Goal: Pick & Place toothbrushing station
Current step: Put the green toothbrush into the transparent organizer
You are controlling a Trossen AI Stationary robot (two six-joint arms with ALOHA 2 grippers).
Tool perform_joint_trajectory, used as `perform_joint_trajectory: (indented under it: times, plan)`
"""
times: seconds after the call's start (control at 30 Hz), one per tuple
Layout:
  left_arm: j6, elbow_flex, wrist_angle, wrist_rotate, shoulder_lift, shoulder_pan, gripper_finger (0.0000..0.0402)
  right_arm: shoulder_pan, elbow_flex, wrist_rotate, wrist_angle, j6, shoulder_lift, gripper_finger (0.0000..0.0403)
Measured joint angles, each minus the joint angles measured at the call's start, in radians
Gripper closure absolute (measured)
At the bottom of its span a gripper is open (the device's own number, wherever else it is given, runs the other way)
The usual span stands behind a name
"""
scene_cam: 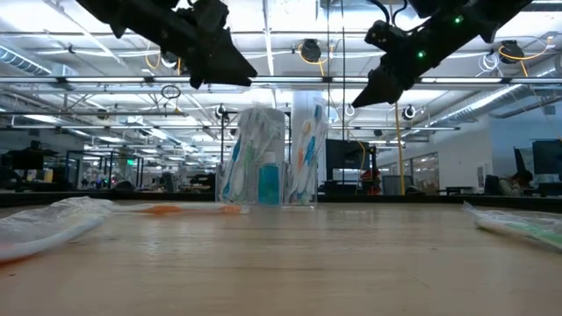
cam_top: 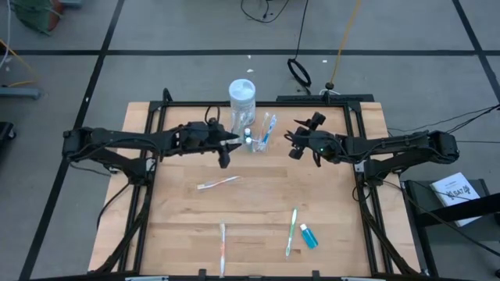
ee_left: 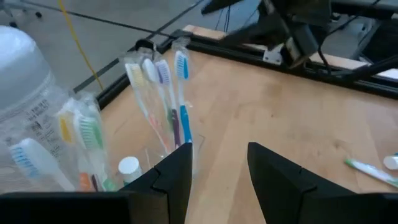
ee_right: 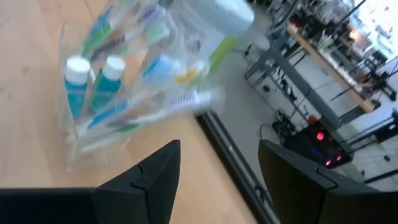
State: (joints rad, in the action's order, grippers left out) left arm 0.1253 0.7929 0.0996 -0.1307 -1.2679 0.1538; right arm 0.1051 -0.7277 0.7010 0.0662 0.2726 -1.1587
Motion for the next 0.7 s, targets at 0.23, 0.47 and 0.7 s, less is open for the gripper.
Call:
perform_joint_trajectory:
  times: [0.23, 0.47, 0.7]
  plan:
    - [-0.060, 0.000, 0.005, 0.000, 0.027, 0.000, 0.0240, -0.012, 0.000, -0.011, -0.145, -0.169, 0.000, 0.0195]
    - [-0.161, 0.000, 0.033, -0.028, 0.026, 0.011, 0.0240, -0.106, 0.000, -0.238, -0.147, -0.328, 0.000, 0.0195]
    - [-0.250, 0.000, 0.089, -0.107, 0.026, 0.025, 0.0240, -0.217, 0.000, -0.261, 0.027, -0.391, -0.084, 0.0195]
